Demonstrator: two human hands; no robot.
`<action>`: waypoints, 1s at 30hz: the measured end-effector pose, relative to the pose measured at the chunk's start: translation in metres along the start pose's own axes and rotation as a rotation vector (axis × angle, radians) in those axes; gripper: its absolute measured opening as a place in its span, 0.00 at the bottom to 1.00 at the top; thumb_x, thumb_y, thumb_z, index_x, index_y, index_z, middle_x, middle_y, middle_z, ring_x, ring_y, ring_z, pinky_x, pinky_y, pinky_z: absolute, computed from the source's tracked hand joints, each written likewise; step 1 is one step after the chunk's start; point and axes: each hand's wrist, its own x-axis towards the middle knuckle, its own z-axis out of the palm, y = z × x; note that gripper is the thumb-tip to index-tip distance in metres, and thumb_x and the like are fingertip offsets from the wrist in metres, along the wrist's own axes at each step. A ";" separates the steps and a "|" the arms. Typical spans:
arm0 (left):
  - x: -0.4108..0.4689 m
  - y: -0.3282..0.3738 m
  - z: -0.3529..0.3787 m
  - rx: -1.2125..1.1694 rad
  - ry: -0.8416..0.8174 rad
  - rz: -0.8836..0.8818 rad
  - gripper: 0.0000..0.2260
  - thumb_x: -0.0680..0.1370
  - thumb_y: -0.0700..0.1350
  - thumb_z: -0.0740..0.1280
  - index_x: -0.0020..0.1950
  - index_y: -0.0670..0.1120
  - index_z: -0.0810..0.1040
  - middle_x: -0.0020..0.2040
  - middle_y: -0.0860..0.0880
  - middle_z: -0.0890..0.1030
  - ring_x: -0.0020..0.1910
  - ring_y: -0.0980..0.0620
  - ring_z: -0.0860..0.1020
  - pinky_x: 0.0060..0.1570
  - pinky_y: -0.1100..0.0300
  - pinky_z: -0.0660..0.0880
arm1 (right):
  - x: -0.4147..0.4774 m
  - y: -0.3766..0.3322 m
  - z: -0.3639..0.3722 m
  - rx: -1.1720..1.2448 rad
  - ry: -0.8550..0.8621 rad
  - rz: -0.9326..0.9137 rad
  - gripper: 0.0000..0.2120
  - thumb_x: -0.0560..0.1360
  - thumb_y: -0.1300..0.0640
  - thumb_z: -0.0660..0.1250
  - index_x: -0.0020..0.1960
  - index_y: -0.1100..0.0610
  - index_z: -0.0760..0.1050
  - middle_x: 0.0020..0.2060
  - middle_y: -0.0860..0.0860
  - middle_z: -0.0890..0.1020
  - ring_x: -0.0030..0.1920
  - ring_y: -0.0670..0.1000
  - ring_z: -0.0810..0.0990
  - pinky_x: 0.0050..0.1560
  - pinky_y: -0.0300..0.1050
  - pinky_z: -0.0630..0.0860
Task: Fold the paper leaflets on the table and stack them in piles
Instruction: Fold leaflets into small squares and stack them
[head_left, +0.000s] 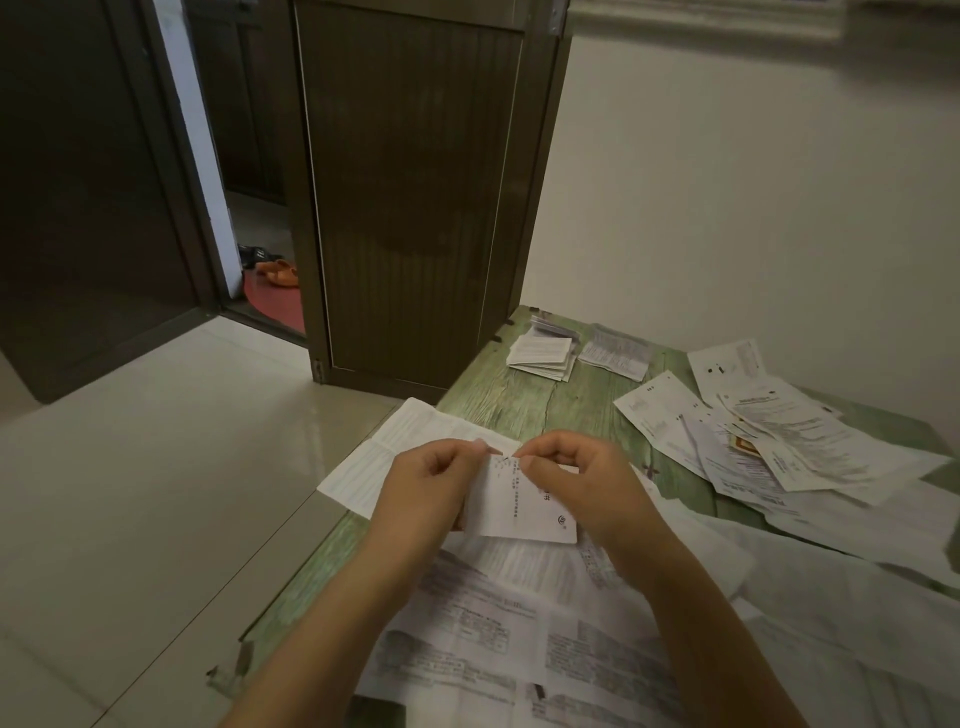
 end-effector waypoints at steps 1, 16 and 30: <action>0.001 -0.001 -0.001 0.056 0.017 0.038 0.08 0.78 0.46 0.65 0.40 0.50 0.80 0.40 0.53 0.81 0.43 0.53 0.79 0.39 0.61 0.77 | 0.000 -0.001 0.001 -0.010 -0.008 0.000 0.07 0.74 0.62 0.68 0.39 0.53 0.80 0.31 0.45 0.80 0.32 0.42 0.76 0.33 0.35 0.73; 0.002 0.001 -0.019 0.090 0.096 0.091 0.06 0.75 0.42 0.68 0.39 0.47 0.82 0.41 0.45 0.83 0.42 0.46 0.81 0.39 0.50 0.81 | 0.001 -0.003 -0.013 0.028 0.026 0.014 0.07 0.74 0.66 0.67 0.38 0.59 0.78 0.28 0.49 0.81 0.26 0.41 0.76 0.30 0.30 0.73; 0.001 -0.002 -0.009 -0.042 0.028 -0.026 0.02 0.77 0.38 0.66 0.47 0.40 0.78 0.39 0.46 0.83 0.29 0.52 0.81 0.28 0.62 0.78 | 0.005 0.006 -0.016 0.255 0.068 0.089 0.06 0.75 0.63 0.66 0.50 0.65 0.77 0.31 0.52 0.81 0.23 0.45 0.72 0.22 0.35 0.69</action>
